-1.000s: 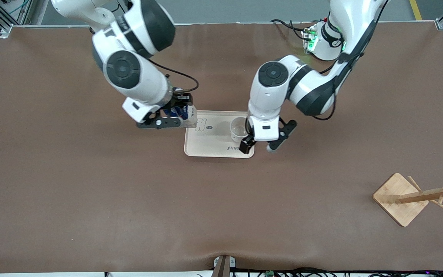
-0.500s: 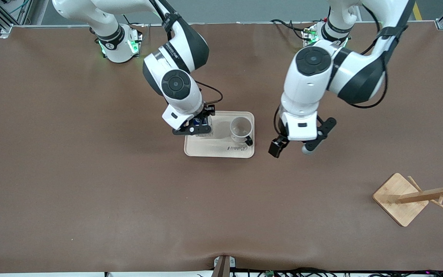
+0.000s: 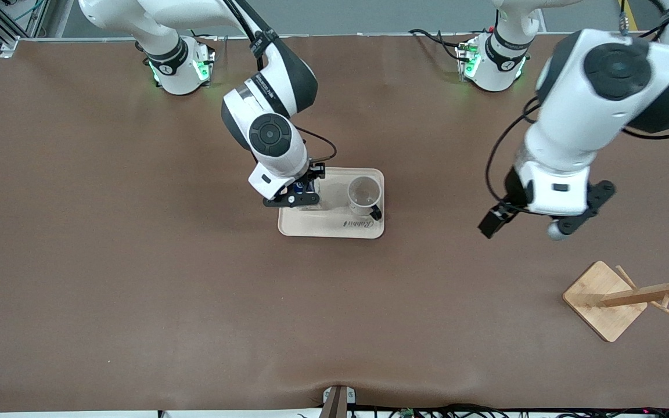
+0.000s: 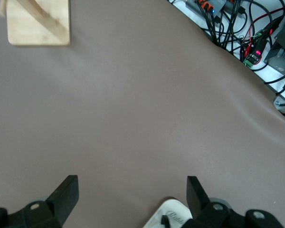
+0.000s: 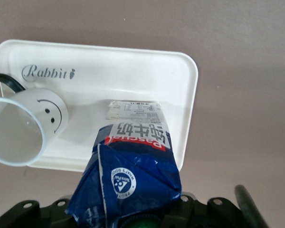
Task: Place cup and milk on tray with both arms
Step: 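Carry the carton over the tray while the left gripper withdraws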
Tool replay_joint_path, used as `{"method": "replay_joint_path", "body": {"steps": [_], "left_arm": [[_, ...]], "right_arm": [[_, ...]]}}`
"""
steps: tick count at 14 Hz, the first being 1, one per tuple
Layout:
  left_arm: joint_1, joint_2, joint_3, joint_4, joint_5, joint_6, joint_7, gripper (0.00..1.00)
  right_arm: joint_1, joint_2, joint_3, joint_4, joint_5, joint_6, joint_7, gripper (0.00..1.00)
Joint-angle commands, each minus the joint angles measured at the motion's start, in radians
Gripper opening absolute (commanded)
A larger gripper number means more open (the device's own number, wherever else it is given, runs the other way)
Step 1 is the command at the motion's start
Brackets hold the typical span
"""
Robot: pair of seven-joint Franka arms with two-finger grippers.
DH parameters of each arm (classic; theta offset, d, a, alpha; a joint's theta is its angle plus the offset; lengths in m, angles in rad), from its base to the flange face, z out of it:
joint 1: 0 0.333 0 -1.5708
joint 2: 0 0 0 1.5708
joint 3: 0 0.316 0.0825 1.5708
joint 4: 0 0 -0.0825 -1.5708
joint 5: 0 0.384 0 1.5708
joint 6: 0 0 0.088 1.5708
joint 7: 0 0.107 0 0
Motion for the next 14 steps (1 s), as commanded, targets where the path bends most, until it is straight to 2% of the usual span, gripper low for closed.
{"method": "replay_joint_path", "body": {"steps": [1, 4, 6, 10, 12, 14], "left_arm": [[0.048, -0.053, -0.007, -0.008, -0.028, -0.060, 0.137, 1.00], [0.122, -0.103, -0.004, -0.008, -0.028, -0.140, 0.334, 1.00], [0.160, -0.129, -0.003, -0.008, -0.027, -0.183, 0.427, 1.00], [0.202, -0.156, 0.000, 0.016, -0.025, -0.267, 0.494, 1.00], [0.228, -0.158, 0.001, 0.037, -0.022, -0.304, 0.562, 1.00], [0.257, -0.162, 0.001, 0.040, -0.025, -0.316, 0.654, 1.00]], "right_arm": [[0.027, 0.032, -0.005, -0.004, -0.007, 0.067, 0.013, 0.00], [0.035, 0.038, -0.007, -0.030, -0.016, 0.069, 0.004, 0.00], [0.036, 0.036, -0.005, -0.031, -0.016, 0.059, 0.005, 1.00], [0.033, 0.032, -0.004, -0.015, -0.003, 0.037, 0.010, 1.00], [0.027, 0.026, -0.005, 0.028, -0.002, -0.043, 0.009, 1.00], [0.017, 0.026, -0.007, 0.117, 0.000, -0.181, 0.009, 1.00]]}}
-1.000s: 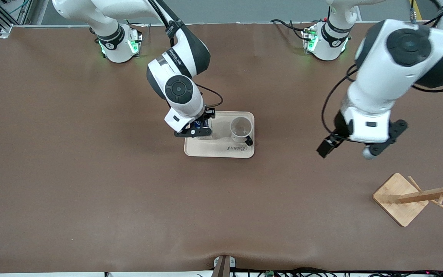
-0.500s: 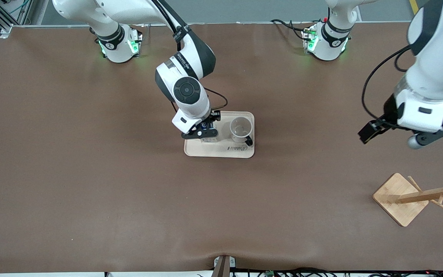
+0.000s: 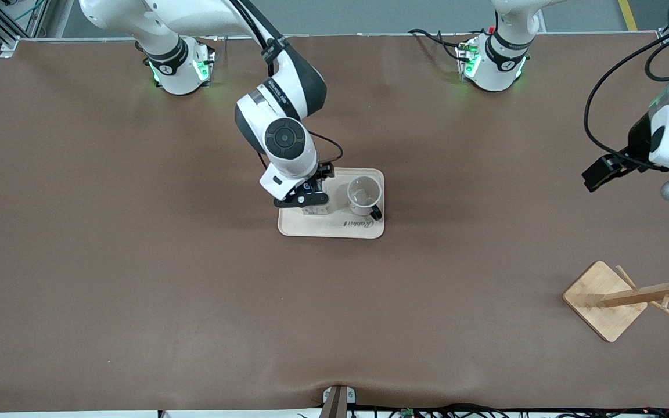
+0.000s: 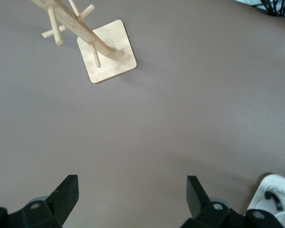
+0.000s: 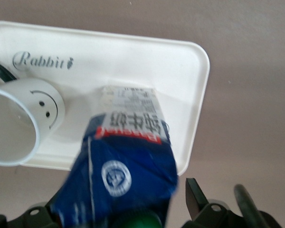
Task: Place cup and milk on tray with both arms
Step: 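Carry the carton over the tray while the left gripper withdraws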
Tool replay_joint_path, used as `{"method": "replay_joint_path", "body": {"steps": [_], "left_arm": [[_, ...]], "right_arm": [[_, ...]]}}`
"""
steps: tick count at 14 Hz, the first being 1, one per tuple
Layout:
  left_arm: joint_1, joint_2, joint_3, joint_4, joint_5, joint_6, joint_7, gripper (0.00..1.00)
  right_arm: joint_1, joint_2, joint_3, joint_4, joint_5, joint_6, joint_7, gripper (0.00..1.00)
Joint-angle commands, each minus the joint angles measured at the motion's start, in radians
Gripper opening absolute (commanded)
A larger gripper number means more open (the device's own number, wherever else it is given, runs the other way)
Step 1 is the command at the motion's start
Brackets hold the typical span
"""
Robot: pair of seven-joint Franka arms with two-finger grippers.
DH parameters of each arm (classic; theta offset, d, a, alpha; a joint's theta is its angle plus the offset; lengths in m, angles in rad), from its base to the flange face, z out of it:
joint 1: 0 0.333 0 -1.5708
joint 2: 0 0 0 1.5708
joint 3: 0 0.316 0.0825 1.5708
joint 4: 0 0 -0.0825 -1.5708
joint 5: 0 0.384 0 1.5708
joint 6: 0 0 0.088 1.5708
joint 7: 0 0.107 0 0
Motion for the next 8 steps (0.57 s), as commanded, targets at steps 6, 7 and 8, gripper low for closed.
{"method": "replay_joint_path", "body": {"steps": [6, 7, 8], "left_arm": [[0.076, -0.023, -0.003, 0.038, -0.010, -0.071, 0.248, 1.00], [0.076, -0.023, -0.005, 0.038, -0.007, -0.083, 0.252, 1.00], [0.076, -0.023, -0.009, 0.038, -0.005, -0.085, 0.258, 1.00]], "right_arm": [[-0.050, -0.019, -0.008, 0.255, -0.004, -0.208, 0.006, 1.00], [-0.077, -0.022, -0.008, 0.280, -0.004, -0.210, 0.004, 1.00], [-0.111, -0.026, -0.008, 0.287, -0.003, -0.210, 0.001, 1.00]]}}
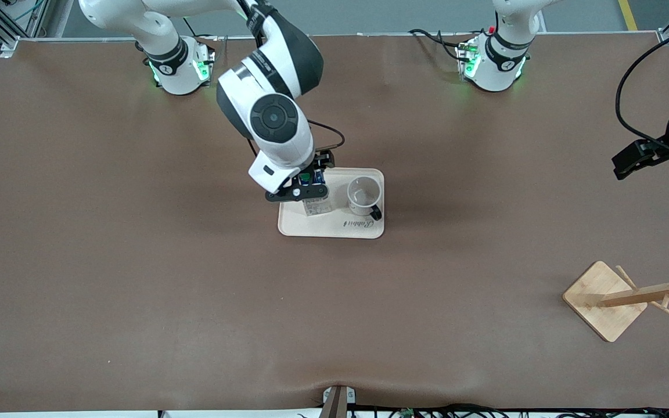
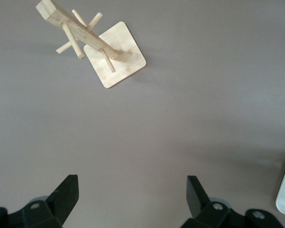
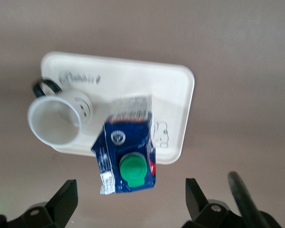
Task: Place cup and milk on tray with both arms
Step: 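Set the carton on the tray beside the mug and open the right gripper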
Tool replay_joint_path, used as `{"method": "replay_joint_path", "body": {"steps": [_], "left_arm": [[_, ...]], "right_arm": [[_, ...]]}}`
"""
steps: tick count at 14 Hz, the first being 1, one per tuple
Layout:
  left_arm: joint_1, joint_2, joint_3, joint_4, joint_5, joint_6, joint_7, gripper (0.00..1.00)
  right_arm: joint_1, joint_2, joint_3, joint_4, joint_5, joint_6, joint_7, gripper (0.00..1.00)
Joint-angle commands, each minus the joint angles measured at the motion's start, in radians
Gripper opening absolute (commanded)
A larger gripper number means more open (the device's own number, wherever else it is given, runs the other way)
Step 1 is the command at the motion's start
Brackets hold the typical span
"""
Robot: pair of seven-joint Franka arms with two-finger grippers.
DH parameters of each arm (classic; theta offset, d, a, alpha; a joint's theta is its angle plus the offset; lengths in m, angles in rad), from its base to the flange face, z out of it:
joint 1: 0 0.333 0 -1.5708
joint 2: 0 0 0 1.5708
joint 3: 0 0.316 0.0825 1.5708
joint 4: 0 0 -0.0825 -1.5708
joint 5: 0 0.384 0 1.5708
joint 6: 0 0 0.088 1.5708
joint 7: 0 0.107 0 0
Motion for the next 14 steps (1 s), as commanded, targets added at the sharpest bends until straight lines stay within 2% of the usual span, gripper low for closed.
{"method": "replay_joint_path", "body": {"steps": [1, 3, 4, 6, 8, 12, 14], "left_arm": [[0.011, -0.016, -0.013, 0.007, -0.007, -0.029, 0.043, 1.00], [0.009, -0.045, -0.001, -0.002, -0.027, -0.029, 0.119, 1.00], [-0.017, -0.060, 0.059, -0.008, -0.080, -0.037, 0.168, 1.00], [-0.166, -0.088, 0.236, -0.029, -0.140, -0.043, 0.184, 1.00], [-0.318, -0.123, 0.332, -0.069, -0.123, -0.074, 0.140, 1.00], [-0.344, -0.160, 0.363, -0.108, -0.123, -0.075, 0.125, 1.00], [-0.345, -0.166, 0.366, -0.115, -0.123, -0.075, 0.130, 1.00]], "right_arm": [[-0.102, -0.029, 0.010, 0.041, -0.001, -0.025, -0.001, 1.00], [-0.163, -0.063, 0.010, 0.041, -0.001, -0.054, -0.002, 1.00], [-0.197, -0.078, 0.010, 0.047, -0.001, -0.098, -0.002, 1.00], [-0.263, -0.088, 0.009, 0.125, -0.002, -0.187, -0.002, 1.00], [-0.358, -0.088, 0.010, 0.217, -0.002, -0.260, -0.002, 1.00], [-0.494, -0.132, 0.010, 0.254, -0.002, -0.289, -0.001, 1.00], [-0.533, -0.161, 0.016, 0.251, -0.005, -0.373, -0.004, 1.00]]}}
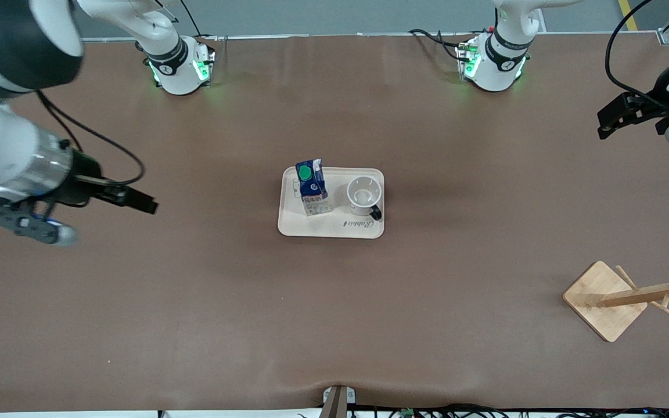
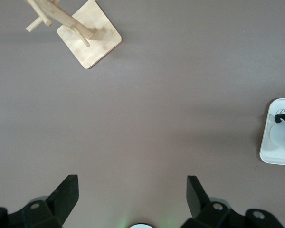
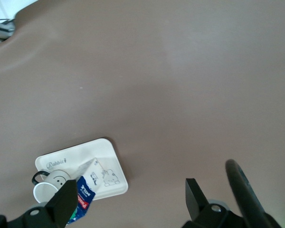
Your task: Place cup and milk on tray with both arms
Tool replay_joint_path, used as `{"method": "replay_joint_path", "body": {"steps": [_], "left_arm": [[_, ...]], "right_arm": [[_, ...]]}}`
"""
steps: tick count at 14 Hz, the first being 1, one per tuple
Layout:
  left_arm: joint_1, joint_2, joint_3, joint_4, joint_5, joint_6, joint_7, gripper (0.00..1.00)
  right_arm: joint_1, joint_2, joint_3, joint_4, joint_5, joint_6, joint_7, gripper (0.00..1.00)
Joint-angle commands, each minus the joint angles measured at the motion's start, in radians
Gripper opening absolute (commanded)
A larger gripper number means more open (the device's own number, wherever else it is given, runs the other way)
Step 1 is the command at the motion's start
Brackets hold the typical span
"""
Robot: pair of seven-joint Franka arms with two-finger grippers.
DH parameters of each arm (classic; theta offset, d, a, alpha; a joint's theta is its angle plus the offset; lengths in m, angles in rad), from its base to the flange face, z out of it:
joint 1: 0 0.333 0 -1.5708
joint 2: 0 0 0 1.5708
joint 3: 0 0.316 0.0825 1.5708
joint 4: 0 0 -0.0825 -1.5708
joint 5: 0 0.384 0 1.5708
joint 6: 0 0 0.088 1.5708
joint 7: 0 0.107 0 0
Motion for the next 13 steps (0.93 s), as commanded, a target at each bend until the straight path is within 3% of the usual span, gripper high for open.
{"method": "replay_joint_path", "body": {"steps": [1, 4, 8, 13], "left_arm": [[-0.012, -0.033, 0.024, -0.039, -0.007, 0.003, 0.011, 1.00], [-0.010, -0.047, 0.052, -0.049, -0.022, 0.004, 0.012, 1.00], [0.002, -0.049, 0.052, -0.038, -0.022, 0.000, 0.018, 1.00], [-0.002, -0.044, 0.039, -0.036, -0.021, -0.003, 0.020, 1.00]], "right_arm": [[-0.034, -0.064, 0.023, -0.017, -0.018, -0.070, 0.006, 1.00], [-0.086, -0.190, 0.034, -0.226, -0.096, -0.024, -0.087, 1.00], [-0.163, -0.334, 0.031, -0.473, -0.100, 0.117, -0.547, 1.00], [-0.251, -0.359, 0.127, -0.482, -0.164, 0.073, -0.570, 1.00]]}}
